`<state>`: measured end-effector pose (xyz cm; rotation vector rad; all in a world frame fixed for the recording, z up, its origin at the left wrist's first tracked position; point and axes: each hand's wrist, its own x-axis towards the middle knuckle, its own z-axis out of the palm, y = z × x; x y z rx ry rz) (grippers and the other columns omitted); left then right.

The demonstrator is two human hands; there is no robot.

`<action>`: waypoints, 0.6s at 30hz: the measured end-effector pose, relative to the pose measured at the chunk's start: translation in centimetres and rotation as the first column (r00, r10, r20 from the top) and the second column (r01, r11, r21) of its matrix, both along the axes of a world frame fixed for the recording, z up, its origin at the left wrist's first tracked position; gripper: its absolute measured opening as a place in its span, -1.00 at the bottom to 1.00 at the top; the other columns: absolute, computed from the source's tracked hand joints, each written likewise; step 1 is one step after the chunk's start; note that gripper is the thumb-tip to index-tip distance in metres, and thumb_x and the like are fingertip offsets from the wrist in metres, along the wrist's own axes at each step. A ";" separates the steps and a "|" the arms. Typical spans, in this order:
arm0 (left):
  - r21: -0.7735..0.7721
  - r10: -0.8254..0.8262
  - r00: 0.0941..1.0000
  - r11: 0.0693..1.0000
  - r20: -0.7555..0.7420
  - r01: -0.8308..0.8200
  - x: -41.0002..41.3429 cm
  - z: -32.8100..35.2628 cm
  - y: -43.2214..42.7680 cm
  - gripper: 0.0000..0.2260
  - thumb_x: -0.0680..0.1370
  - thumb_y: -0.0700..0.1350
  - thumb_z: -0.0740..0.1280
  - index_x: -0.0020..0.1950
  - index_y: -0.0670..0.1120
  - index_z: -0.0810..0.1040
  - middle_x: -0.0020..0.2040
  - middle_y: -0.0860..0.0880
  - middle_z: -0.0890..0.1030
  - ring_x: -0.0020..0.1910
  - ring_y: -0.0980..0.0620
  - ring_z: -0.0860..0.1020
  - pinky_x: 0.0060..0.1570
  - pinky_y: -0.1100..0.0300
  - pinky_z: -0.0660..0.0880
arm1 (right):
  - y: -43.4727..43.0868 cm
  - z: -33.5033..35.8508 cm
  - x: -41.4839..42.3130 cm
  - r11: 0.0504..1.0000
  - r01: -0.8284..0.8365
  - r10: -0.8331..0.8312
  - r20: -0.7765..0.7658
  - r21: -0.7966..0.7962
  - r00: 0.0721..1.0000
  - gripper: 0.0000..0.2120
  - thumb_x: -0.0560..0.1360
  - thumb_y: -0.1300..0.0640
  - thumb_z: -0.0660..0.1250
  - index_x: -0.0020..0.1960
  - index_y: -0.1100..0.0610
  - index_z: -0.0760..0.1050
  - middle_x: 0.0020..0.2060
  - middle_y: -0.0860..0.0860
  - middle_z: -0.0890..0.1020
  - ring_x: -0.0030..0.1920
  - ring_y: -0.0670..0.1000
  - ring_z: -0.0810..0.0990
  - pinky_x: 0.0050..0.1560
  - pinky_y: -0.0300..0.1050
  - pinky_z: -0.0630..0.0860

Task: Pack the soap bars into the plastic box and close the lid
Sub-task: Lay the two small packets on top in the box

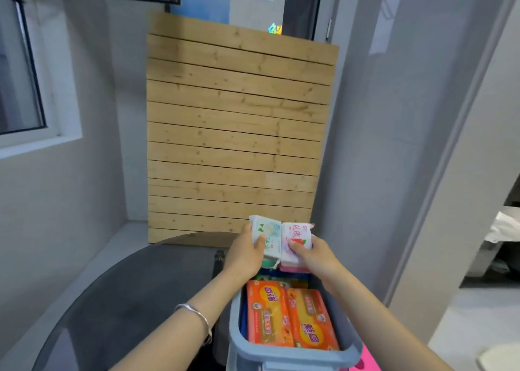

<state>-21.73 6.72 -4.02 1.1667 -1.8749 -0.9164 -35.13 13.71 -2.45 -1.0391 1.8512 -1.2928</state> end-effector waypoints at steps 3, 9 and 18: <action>-0.088 0.016 0.983 0.996 0.182 0.000 -0.4 -0.3 0.1 -0.61 0.62 -0.06 0.10 0.44 -0.09 0.20 0.23 -0.13 0.55 0.13 -0.10 0.55 0.00 0.00 0.53 | -0.2 -0.8 -0.4 0.996 -0.004 0.014 -0.105 0.094 0.994 -0.69 0.56 0.11 0.26 0.27 0.19 0.46 0.09 0.10 0.64 0.07 0.08 0.63 0.08 -0.07 0.55; -0.143 0.041 0.870 0.989 0.491 0.034 -0.6 -0.3 -0.3 -0.59 0.64 -0.06 -0.01 0.48 -0.12 0.14 0.43 -0.15 0.36 0.41 -0.12 0.27 0.44 -0.02 0.12 | -1.1 -0.9 -0.6 0.981 -0.041 0.090 -0.263 0.188 0.961 -0.61 0.60 0.07 0.16 0.38 0.18 0.31 0.14 0.09 0.57 0.06 0.04 0.57 -0.07 -0.19 0.50; -0.148 -0.058 0.795 0.972 0.604 0.183 0.2 -2.3 -0.4 -0.58 0.64 0.02 -0.13 0.50 0.06 0.13 0.56 -0.03 0.11 0.54 -0.07 -0.11 0.49 -0.07 -0.15 | -0.4 -2.2 -1.4 0.973 -0.148 0.227 -0.652 0.175 0.724 -0.65 0.62 0.01 0.09 0.32 0.13 0.41 0.31 0.08 0.46 0.33 0.09 0.41 0.32 -0.07 0.35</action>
